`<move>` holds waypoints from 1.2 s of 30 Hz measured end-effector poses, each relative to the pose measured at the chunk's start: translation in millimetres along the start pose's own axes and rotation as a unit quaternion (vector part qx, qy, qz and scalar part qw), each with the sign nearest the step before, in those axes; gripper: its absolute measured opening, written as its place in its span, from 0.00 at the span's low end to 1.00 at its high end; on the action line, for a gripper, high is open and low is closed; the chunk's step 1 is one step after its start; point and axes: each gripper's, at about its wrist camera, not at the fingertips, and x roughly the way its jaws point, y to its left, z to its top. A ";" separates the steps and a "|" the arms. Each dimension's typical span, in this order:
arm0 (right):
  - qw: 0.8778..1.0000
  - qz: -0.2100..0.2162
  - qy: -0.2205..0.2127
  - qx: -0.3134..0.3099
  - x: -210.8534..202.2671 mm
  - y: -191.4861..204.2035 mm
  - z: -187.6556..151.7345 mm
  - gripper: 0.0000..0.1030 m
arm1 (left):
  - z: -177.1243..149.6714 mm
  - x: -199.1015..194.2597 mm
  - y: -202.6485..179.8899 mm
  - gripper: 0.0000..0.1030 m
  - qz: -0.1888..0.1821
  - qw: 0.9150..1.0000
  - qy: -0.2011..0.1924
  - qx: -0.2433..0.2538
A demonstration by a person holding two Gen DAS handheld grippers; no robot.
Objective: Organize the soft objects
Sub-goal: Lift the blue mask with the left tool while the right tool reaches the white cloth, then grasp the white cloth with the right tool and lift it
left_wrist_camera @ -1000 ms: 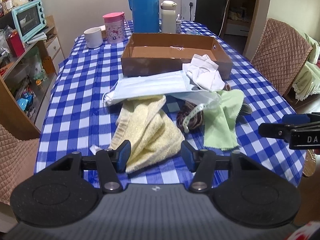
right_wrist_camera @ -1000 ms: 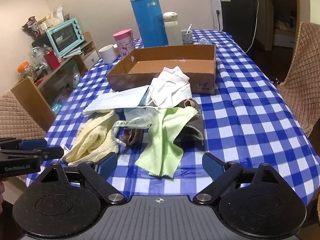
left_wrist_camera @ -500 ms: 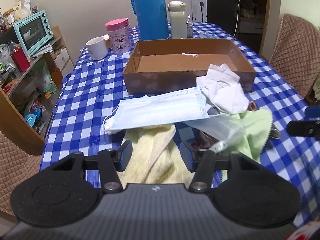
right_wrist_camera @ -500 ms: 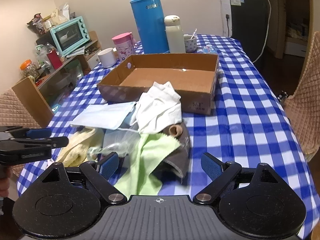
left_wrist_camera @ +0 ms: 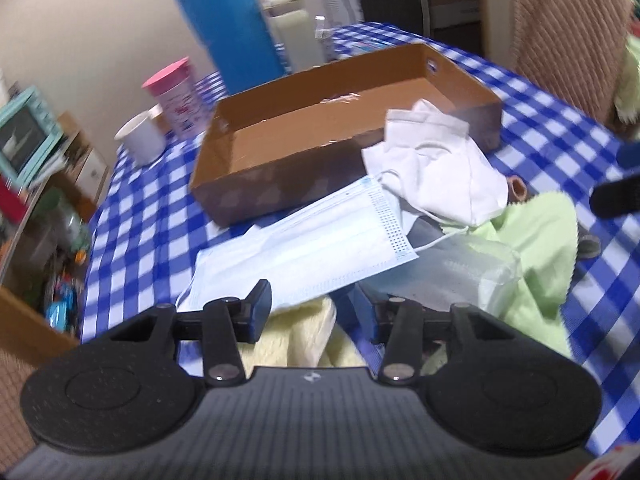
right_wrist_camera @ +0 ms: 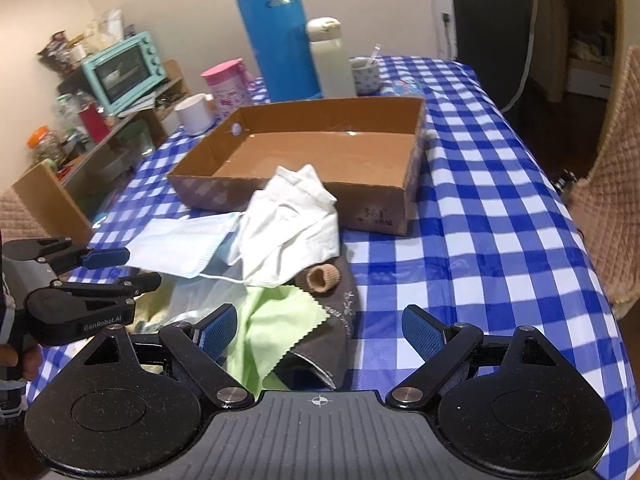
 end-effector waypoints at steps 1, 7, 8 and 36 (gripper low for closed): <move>1.000 -0.004 0.001 0.007 0.7 -0.5 -0.2 0.87 | 0.3 3.4 -0.7 0.42 -0.005 1.000 0.001 0.010; 0.999 -0.029 0.002 0.037 5.0 1.3 -1.6 0.87 | 2.6 18.5 0.3 0.35 -0.031 0.998 -0.003 0.050; 0.999 -0.032 0.003 0.042 6.0 1.6 -1.7 0.87 | 2.9 20.5 1.3 0.32 -0.038 0.998 -0.004 0.051; 0.999 -0.008 -0.027 -0.015 64.2 19.7 50.8 0.72 | 3.5 -70.7 168.9 0.02 0.024 0.974 -0.122 -0.191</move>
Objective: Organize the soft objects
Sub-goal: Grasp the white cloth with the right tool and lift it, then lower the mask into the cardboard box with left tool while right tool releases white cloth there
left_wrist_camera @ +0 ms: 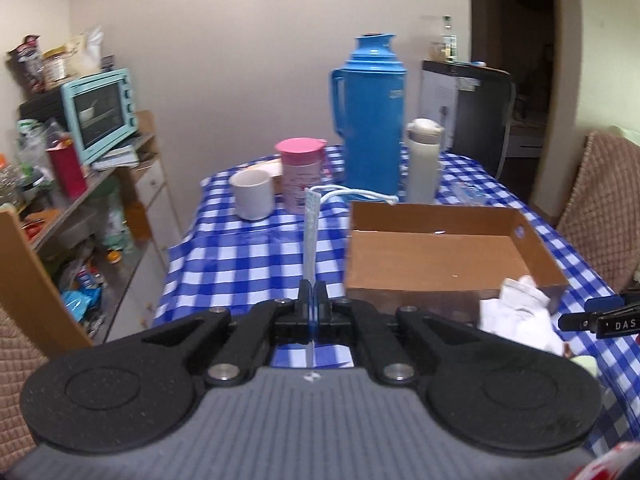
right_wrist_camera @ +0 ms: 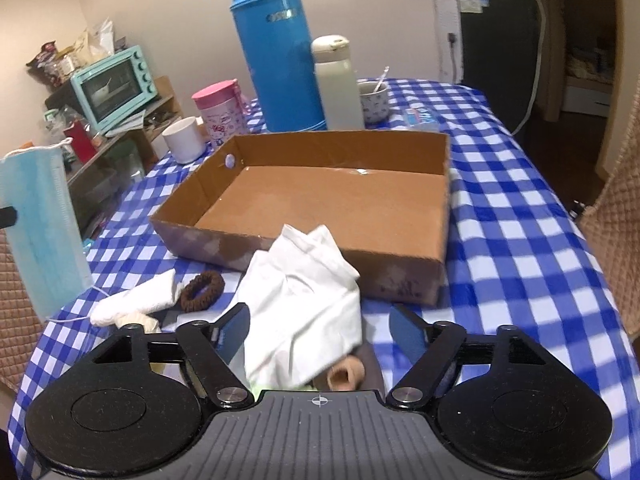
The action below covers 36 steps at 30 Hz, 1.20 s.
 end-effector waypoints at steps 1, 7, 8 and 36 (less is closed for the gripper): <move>1.000 0.002 0.003 -0.002 6.2 -1.1 2.1 0.70 | -0.2 0.3 4.7 0.02 0.004 1.000 0.001 -0.003; 1.000 0.016 0.025 -0.008 47.1 -7.8 16.0 0.67 | -4.2 4.6 26.5 0.02 0.021 1.000 0.009 -0.016; 0.999 0.014 0.028 -0.010 52.8 -8.6 17.7 0.67 | -4.0 6.4 29.7 0.02 0.021 1.000 0.010 -0.018; 0.992 0.064 -0.092 -0.062 -54.5 1.0 104.6 0.07 | 60.9 7.1 3.2 0.02 -0.064 0.996 -0.051 0.032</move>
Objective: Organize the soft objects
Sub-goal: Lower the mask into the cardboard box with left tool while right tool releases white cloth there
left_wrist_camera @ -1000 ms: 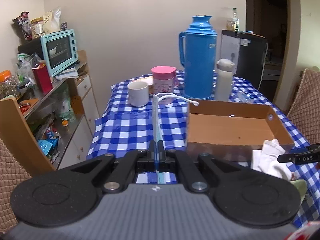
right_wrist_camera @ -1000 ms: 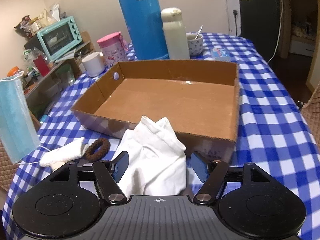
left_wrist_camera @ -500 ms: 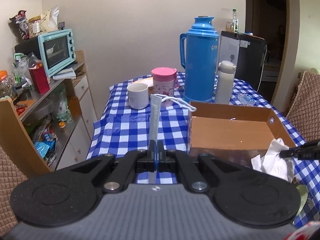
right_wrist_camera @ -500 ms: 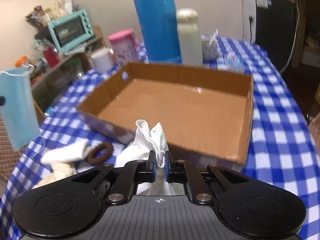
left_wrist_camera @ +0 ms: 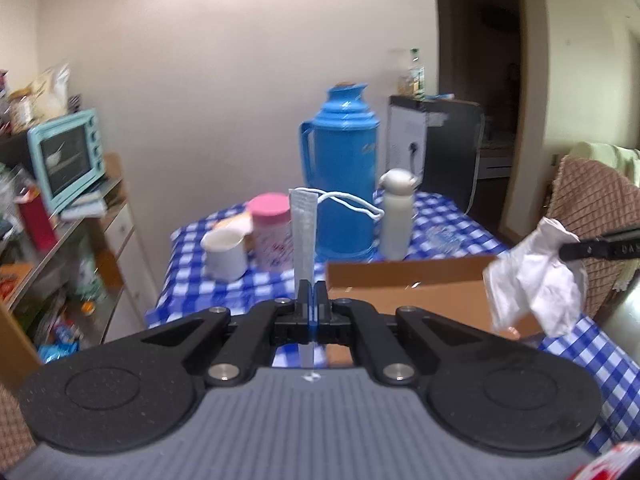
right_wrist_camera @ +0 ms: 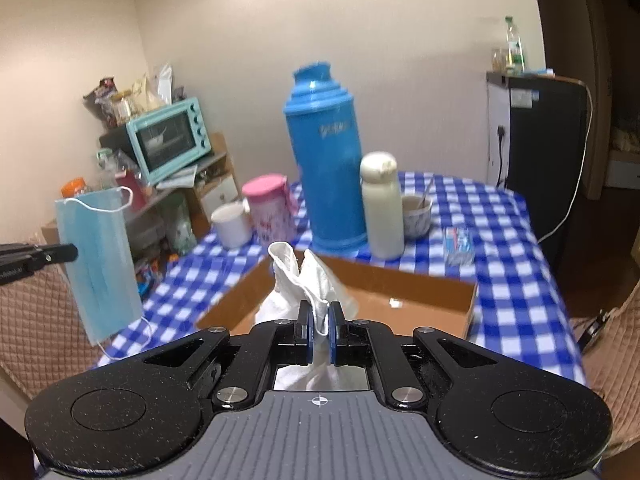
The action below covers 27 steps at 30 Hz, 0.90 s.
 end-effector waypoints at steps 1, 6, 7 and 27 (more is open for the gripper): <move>1.000 0.002 -0.004 0.002 -1.2 -0.9 7.1 0.07 | 5.9 3.5 -3.6 0.02 -0.006 1.000 -0.004 0.004; 1.000 -0.010 -0.015 -0.004 0.2 -3.2 34.1 0.07 | 34.5 27.6 -21.6 0.02 -0.047 0.999 -0.018 0.009; 1.000 -0.014 -0.015 -0.008 3.7 -3.5 37.7 0.07 | 39.1 33.9 -25.4 0.02 -0.056 0.998 -0.019 0.008; 0.994 -0.084 0.038 0.065 81.8 -54.4 20.0 0.07 | 22.1 209.3 -85.7 0.02 -0.159 0.971 0.048 -0.173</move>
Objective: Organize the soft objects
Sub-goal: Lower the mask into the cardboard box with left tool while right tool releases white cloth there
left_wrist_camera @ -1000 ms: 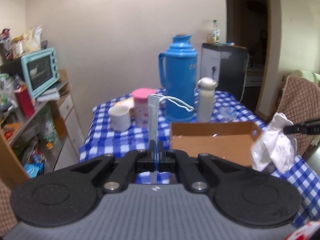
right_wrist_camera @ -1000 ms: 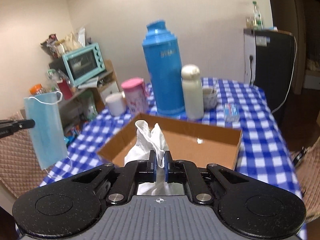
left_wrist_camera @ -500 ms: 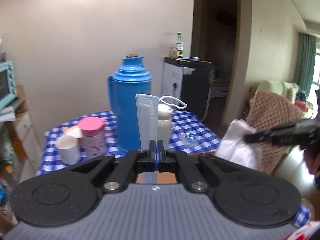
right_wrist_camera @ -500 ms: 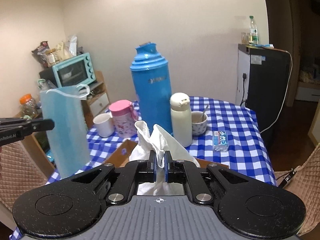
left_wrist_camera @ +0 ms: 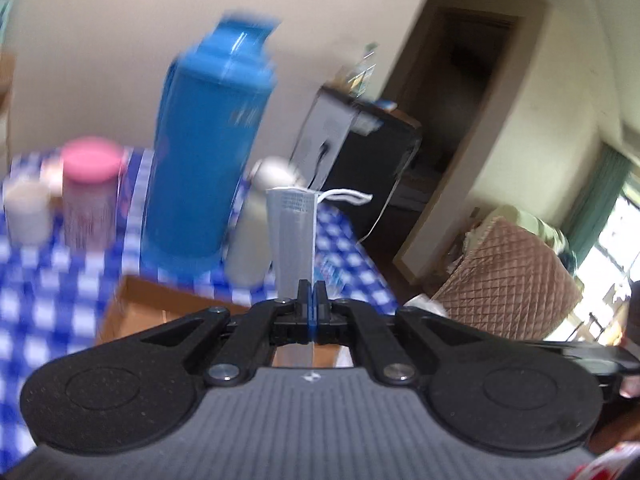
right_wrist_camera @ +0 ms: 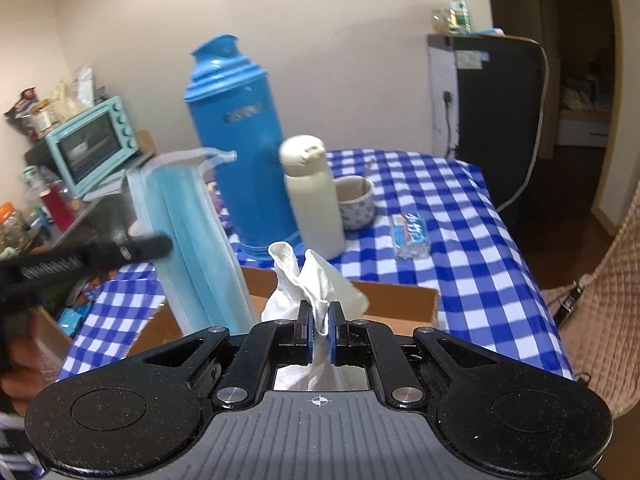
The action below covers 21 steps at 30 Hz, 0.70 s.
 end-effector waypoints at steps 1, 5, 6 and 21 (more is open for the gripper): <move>1.000 -0.003 0.002 0.003 1.9 -2.5 -1.8 0.07 | -5.9 10.7 7.2 0.02 0.005 1.000 0.015 -0.020; 1.000 -0.008 0.015 0.011 7.3 -10.8 -10.3 0.07 | -36.5 47.2 43.5 0.01 0.060 0.991 0.094 -0.074; 1.000 -0.009 0.016 0.011 7.9 -11.1 -12.0 0.07 | -40.8 52.9 50.5 0.01 0.074 0.988 0.108 -0.076; 0.999 -0.013 0.017 0.026 22.1 -5.0 -25.1 0.07 | -44.5 32.7 46.9 0.34 0.154 0.970 0.154 0.109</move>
